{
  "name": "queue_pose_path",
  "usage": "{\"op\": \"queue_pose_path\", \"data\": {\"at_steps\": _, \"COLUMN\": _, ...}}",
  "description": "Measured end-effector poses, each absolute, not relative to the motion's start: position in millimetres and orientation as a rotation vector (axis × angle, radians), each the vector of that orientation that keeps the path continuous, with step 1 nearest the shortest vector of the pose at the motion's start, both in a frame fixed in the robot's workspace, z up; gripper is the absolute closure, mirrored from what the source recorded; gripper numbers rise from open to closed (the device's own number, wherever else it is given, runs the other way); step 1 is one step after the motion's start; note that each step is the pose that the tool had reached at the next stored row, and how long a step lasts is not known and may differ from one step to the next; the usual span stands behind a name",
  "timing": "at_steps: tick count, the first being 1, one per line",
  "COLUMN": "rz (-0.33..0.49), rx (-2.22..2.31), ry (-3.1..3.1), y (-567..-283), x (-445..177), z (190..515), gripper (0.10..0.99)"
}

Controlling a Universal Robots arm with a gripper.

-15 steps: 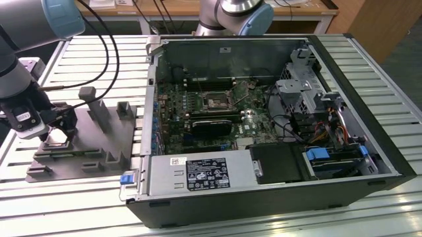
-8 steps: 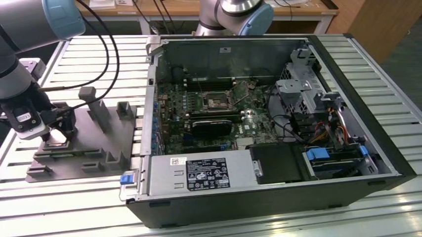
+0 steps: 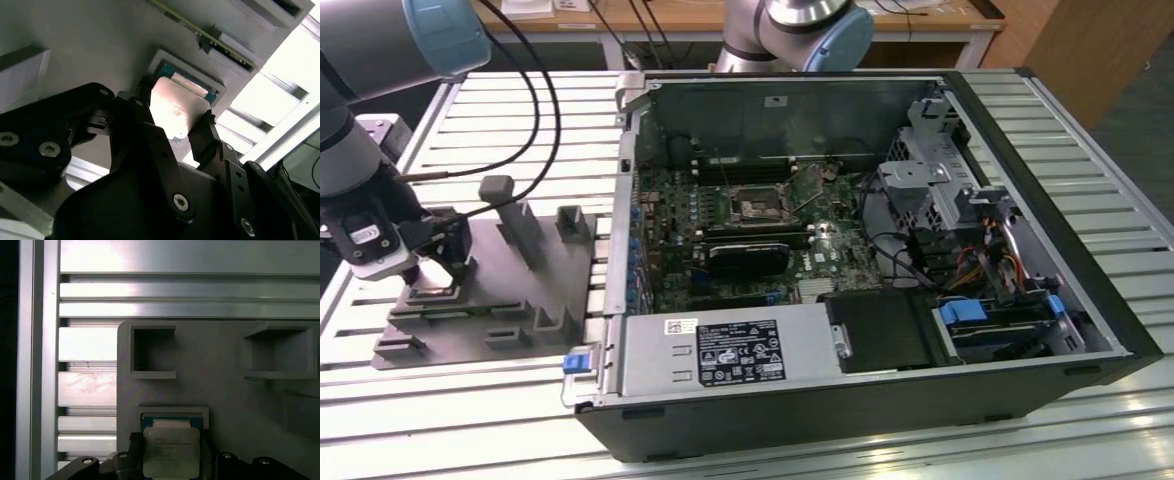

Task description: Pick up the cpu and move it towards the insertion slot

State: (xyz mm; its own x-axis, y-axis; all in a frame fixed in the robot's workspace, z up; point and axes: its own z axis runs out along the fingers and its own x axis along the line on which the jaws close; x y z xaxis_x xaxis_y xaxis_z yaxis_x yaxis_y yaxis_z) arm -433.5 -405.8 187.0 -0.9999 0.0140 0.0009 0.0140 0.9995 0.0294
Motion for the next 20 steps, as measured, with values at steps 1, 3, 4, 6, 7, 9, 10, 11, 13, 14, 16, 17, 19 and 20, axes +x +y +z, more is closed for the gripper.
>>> {"op": "queue_pose_path", "data": {"at_steps": 1, "rz": -0.046, "rx": -0.022, "ry": -3.141, "y": -406, "x": -434, "z": 189, "gripper": 0.541}}
{"op": "queue_pose_path", "data": {"at_steps": 3, "rz": -0.046, "rx": -0.022, "ry": -3.141, "y": -406, "x": -434, "z": 192, "gripper": 0.541}}
{"op": "queue_pose_path", "data": {"at_steps": 4, "rz": -0.046, "rx": -0.022, "ry": -3.141, "y": -406, "x": -433, "z": 193, "gripper": 0.541}}
{"op": "queue_pose_path", "data": {"at_steps": 6, "rz": -0.046, "rx": -0.022, "ry": -3.141, "y": -406, "x": -433, "z": 195, "gripper": 0.541}}
{"op": "queue_pose_path", "data": {"at_steps": 7, "rz": -0.046, "rx": -0.022, "ry": -3.141, "y": -406, "x": -433, "z": 196, "gripper": 0.541}}
{"op": "queue_pose_path", "data": {"at_steps": 9, "rz": -0.047, "rx": -0.022, "ry": -3.141, "y": -406, "x": -433, "z": 198, "gripper": 0.541}}
{"op": "queue_pose_path", "data": {"at_steps": 10, "rz": -0.047, "rx": -0.022, "ry": -3.141, "y": -406, "x": -433, "z": 198, "gripper": 0.541}}
{"op": "queue_pose_path", "data": {"at_steps": 11, "rz": -0.047, "rx": -0.022, "ry": -3.141, "y": -406, "x": -433, "z": 199, "gripper": 0.541}}
{"op": "queue_pose_path", "data": {"at_steps": 13, "rz": -0.048, "rx": -0.022, "ry": -3.140, "y": -406, "x": -433, "z": 200, "gripper": 0.541}}
{"op": "queue_pose_path", "data": {"at_steps": 14, "rz": -0.048, "rx": -0.022, "ry": -3.141, "y": -406, "x": -433, "z": 200, "gripper": 0.541}}
{"op": "queue_pose_path", "data": {"at_steps": 16, "rz": -0.048, "rx": -0.022, "ry": -3.141, "y": -406, "x": -433, "z": 200, "gripper": 0.541}}
{"op": "queue_pose_path", "data": {"at_steps": 17, "rz": -0.048, "rx": -0.022, "ry": -3.141, "y": -406, "x": -433, "z": 201, "gripper": 0.541}}
{"op": "queue_pose_path", "data": {"at_steps": 19, "rz": -0.048, "rx": -0.022, "ry": -3.140, "y": -406, "x": -433, "z": 201, "gripper": 0.541}}
{"op": "queue_pose_path", "data": {"at_steps": 20, "rz": -0.048, "rx": -0.022, "ry": -3.140, "y": -406, "x": -433, "z": 202, "gripper": 0.541}}
